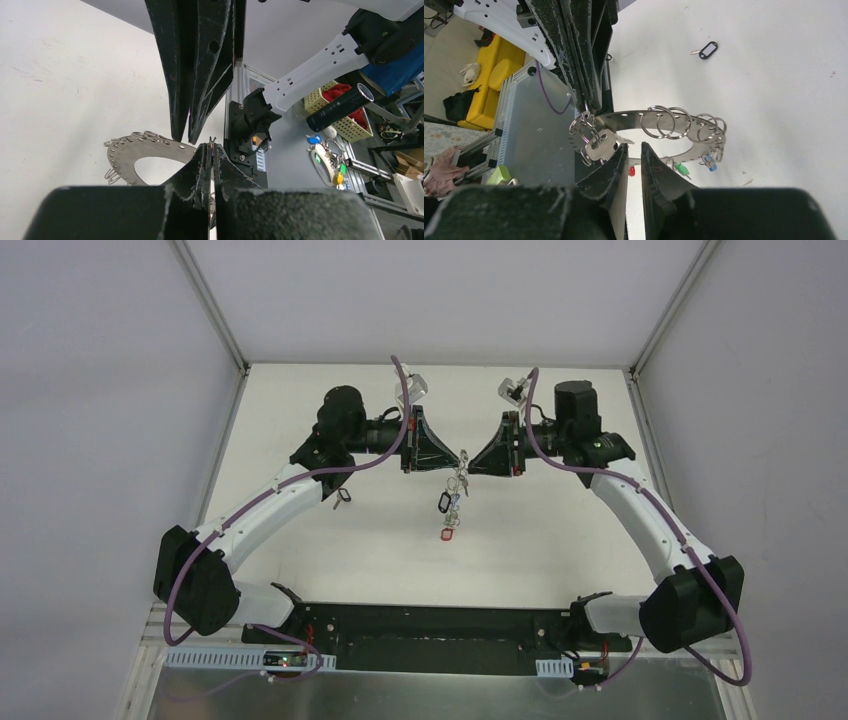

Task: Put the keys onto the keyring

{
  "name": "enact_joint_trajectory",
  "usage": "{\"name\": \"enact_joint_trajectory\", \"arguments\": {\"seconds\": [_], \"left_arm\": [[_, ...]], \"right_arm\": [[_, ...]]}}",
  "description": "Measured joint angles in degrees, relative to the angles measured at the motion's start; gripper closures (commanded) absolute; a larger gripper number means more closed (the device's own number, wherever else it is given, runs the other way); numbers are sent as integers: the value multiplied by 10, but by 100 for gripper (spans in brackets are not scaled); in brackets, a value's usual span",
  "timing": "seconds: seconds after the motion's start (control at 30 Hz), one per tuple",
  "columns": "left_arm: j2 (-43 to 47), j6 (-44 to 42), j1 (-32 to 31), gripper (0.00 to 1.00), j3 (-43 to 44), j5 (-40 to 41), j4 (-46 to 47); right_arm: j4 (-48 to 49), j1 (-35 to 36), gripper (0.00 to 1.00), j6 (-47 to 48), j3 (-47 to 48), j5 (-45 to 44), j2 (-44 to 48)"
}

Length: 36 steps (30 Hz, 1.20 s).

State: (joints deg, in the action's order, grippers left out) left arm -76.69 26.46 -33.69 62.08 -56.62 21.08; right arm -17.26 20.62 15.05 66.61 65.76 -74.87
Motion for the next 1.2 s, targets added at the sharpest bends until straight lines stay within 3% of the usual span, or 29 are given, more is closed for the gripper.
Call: {"name": "enact_joint_trajectory", "arguments": {"seconds": [0.2,0.63,0.9,1.07,1.2], "left_arm": [[2,-1,0,100,-2,-2,0],[2,15,0,100,-7,-1,7],[2,28,0,100,-7,-2,14],[2,28,0,100,-7,-1,16],[2,28,1,100,-7,1,16]], "right_arm": [[-28,-24,61,26,5,3,28],[-12,2,58,4,35,26,17],[-10,19,71,4,35,23,-4],[-8,23,87,1,35,25,-8],[-1,23,90,-7,35,30,-8]]}}
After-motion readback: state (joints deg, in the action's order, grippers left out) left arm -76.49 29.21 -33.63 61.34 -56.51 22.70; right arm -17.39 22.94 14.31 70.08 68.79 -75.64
